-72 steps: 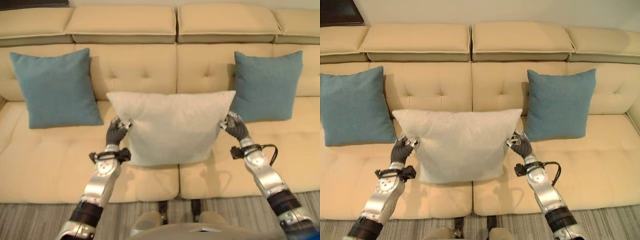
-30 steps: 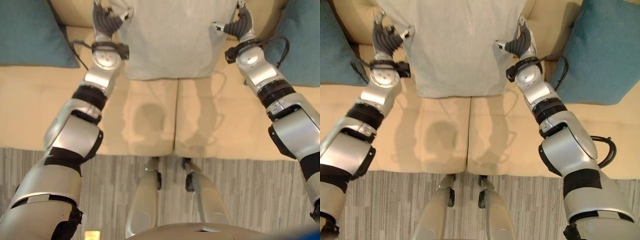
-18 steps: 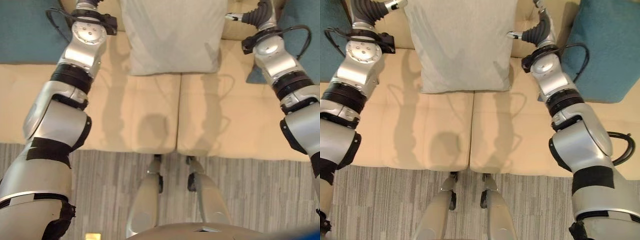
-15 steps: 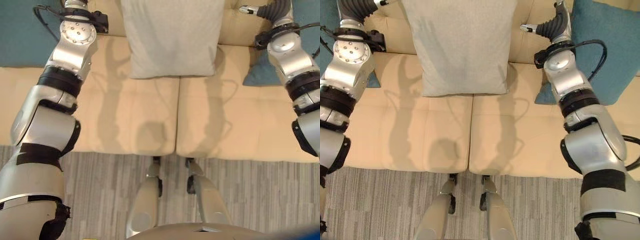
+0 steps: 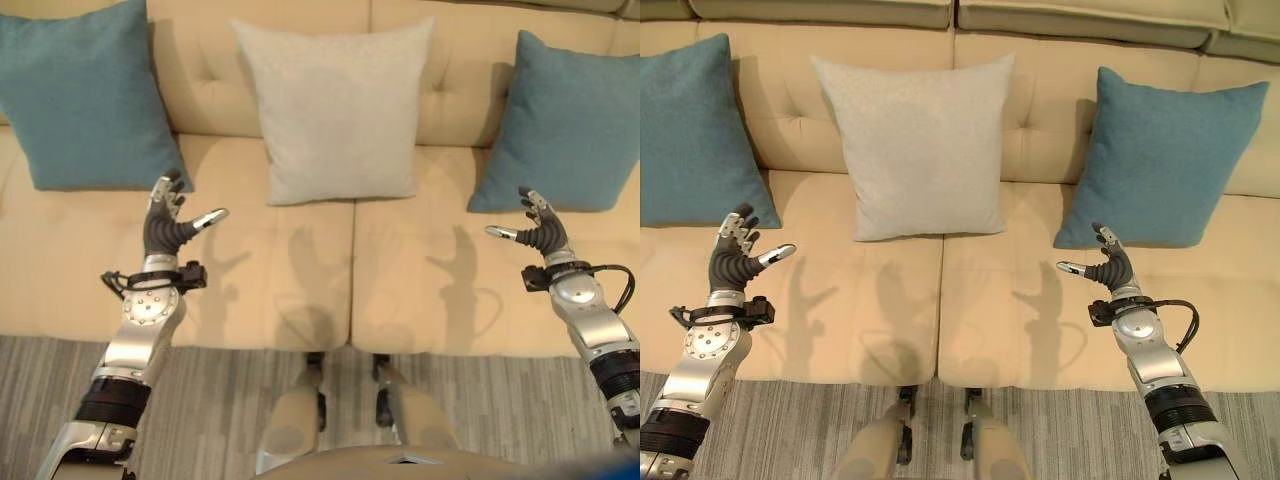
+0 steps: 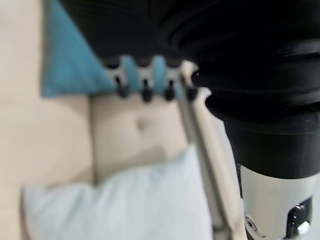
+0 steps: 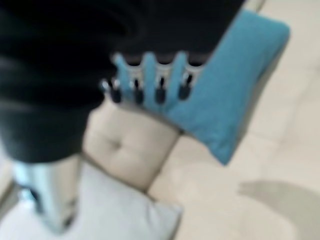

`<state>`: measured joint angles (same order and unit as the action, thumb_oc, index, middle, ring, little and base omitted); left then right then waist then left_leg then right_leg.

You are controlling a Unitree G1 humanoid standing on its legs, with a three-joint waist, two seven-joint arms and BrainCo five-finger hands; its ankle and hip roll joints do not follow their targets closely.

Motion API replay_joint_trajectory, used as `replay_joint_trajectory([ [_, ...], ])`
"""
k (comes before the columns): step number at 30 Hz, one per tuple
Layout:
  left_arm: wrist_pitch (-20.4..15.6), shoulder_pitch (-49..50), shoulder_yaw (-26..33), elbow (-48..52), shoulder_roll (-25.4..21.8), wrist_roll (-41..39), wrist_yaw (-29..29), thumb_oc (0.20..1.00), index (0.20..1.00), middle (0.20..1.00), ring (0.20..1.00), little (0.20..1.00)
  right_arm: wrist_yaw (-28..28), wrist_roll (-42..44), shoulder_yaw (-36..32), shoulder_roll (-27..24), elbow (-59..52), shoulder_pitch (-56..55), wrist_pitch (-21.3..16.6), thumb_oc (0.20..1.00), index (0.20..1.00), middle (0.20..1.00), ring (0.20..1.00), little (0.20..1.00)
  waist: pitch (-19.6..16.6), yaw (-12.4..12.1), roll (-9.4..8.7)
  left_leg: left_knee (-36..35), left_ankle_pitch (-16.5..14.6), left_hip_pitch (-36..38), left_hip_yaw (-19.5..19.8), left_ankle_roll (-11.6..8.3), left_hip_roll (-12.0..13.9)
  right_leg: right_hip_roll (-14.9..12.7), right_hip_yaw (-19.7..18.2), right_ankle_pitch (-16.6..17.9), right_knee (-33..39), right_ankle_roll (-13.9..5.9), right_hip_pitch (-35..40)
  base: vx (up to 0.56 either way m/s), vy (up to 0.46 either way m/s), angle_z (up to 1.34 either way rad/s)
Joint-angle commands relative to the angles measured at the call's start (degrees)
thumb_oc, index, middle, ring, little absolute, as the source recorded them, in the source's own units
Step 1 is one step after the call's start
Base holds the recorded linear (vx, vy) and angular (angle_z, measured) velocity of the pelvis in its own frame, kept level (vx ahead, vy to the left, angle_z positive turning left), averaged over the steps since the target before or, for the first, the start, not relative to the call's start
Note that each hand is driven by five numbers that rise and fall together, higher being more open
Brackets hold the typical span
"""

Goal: Pick up all the scattered cushions and arrange them neatly on the sofa.

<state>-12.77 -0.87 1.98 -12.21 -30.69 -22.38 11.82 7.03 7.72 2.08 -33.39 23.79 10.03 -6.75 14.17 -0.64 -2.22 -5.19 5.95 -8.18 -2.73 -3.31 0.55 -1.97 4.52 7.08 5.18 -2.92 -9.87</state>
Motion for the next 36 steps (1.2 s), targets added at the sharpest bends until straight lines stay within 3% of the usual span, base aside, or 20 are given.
replay_joint_trajectory([
  [1,1.2,2.3,-1.8,-10.3,-0.4,2.6,-3.9,1.0,1.0,1.0,1.0,1.0,-1.6,-3.5,3.4,-1.8,6.7,-2.9,-0.6,1.0,1.0,1.0,1.0,1.0,-6.3,0.4,-1.63,1.2,-3.1,2.2,-1.4,-0.23,-0.5,-3.2,2.6,-0.7,-0.2,-6.14,2.1,-0.02,0.009,-0.1],
  [7,6.3,5.4,-4.3,-38.8,8.6,10.3,-6.7,1.0,1.0,1.0,1.0,1.0,-1.6,-5.2,3.2,6.4,27.9,-6.2,1.3,1.0,1.0,1.0,1.0,1.0,-9.8,1.5,-0.32,0.2,-3.3,6.3,-1.7,0.21,-0.8,-3.4,2.1,-0.5,-0.2,-6.41,5.7,-0.02,0.054,-0.09],
  [10,7.1,4.1,-5.6,-45.8,9.7,13.6,-7.1,1.0,1.0,1.0,1.0,1.0,-1.9,-5.1,3.5,7.9,33.1,-6.0,1.8,1.0,1.0,1.0,1.0,1.0,-10.3,1.9,-0.1,0.2,-3.6,7.2,-1.9,0.3,-0.9,-3.4,1.9,-0.8,-0.4,-6.28,6.6,-0.02,0.042,-0.07],
  [12,8.8,2.6,-5.6,-56.6,12.2,16.4,-7.6,1.0,1.0,1.0,1.0,1.0,-2.1,-8.4,5.2,10.3,43.1,-6.2,3.0,1.0,1.0,1.0,1.0,1.0,-11.2,2.2,-0.09,0.2,-4.3,8.7,-2.0,0.51,-1.1,-3.5,1.8,-1.2,-0.6,-6.15,8.0,0.0,0.055,0.01],
  [21,10.0,1.8,-5.0,-62.0,13.6,18.1,-7.3,1.0,1.0,1.0,1.0,1.0,-2.1,-10.5,6.2,13.7,48.8,-6.4,4.7,1.0,1.0,1.0,1.0,1.0,-11.1,1.9,-0.6,0.2,-4.9,9.2,-3.4,1.39,-1.6,-3.9,0.4,0.8,-0.5,-7.54,7.1,-0.06,0.049,-0.19],
  [23,9.8,1.5,-5.3,-61.9,13.5,18.0,-7.2,1.0,1.0,1.0,1.0,1.0,-2.0,-10.7,6.6,14.2,49.3,-5.8,4.8,1.0,1.0,1.0,1.0,1.0,-10.1,1.8,-0.35,0.2,-4.4,8.8,-4.0,1.69,-1.2,-3.6,0.7,0.6,-3.5,-7.51,5.3,-0.16,0.004,-0.34],
  [26,9.6,0.8,-5.4,-61.0,13.0,16.5,-7.2,1.0,1.0,1.0,1.0,1.0,-2.0,-10.1,7.2,14.7,49.8,-5.0,4.8,1.0,1.0,1.0,1.0,1.0,-8.5,1.5,0.92,0.2,-2.8,7.7,-4.7,2.31,0.2,-2.7,0.6,-4.9,-13.1,-6.22,4.9,-0.28,0.012,-0.3],
  [27,9.9,0.4,-5.5,-61.1,12.5,16.0,-7.2,1.0,1.0,1.0,1.0,1.0,-2.1,-10.0,6.9,14.9,50.4,-5.2,5.0,1.0,1.0,1.0,1.0,1.0,-8.8,0.6,1.56,0.2,-2.0,6.1,-4.8,2.71,1.0,-2.7,0.7,-8.5,-19.7,-5.34,7.0,-0.33,-0.058,-0.13],
  [30,10.0,0.3,-6.3,-61.1,12.3,17.2,-7.1,1.0,1.0,1.0,1.0,1.0,-2.3,-9.5,6.4,15.0,50.5,-5.6,5.2,1.0,1.0,1.0,1.0,1.0,-9.3,-0.3,0.82,0.2,-1.7,5.0,-5.1,2.5,0.6,-3.7,1.2,-8.4,-17.6,-5.72,10.4,-0.18,-0.094,-0.01],
  [33,9.7,-0.7,-6.5,-60.2,12.6,16.2,-6.5,1.0,1.0,1.0,1.0,1.0,-1.7,-8.9,7.5,15.0,49.6,-4.5,4.8,1.0,1.0,1.0,1.0,1.0,-8.9,-1.1,-0.46,0.2,2.5,1.6,-4.9,0.35,1.8,-0.7,0.6,-10.5,-7.4,-3.98,13.9,-0.21,-0.201,-0.28],
  [35,9.7,-1.0,-6.7,-60.0,12.6,15.9,-6.4,1.0,1.0,1.0,1.0,1.0,-1.7,-8.4,7.5,15.0,49.3,-4.5,4.8,1.0,1.0,1.0,1.0,1.0,-8.5,-0.9,-0.35,0.2,3.8,0.4,-4.5,-0.35,2.3,0.4,0.4,-10.5,-6.1,-3.37,13.9,-0.24,-0.177,0.02],
  [36,9.6,-1.6,-7.3,-59.6,12.7,15.5,-6.4,1.0,1.0,1.0,1.0,1.0,-1.5,-7.3,7.4,14.9,49.3,-4.6,4.7,1.0,1.0,1.0,1.0,1.0,-7.2,-0.7,-0.23,0.2,5.8,-1.7,-3.8,-1.9,3.0,1.8,0.5,-9.8,-4.7,-2.71,13.2,-0.31,-0.154,0.22],
])
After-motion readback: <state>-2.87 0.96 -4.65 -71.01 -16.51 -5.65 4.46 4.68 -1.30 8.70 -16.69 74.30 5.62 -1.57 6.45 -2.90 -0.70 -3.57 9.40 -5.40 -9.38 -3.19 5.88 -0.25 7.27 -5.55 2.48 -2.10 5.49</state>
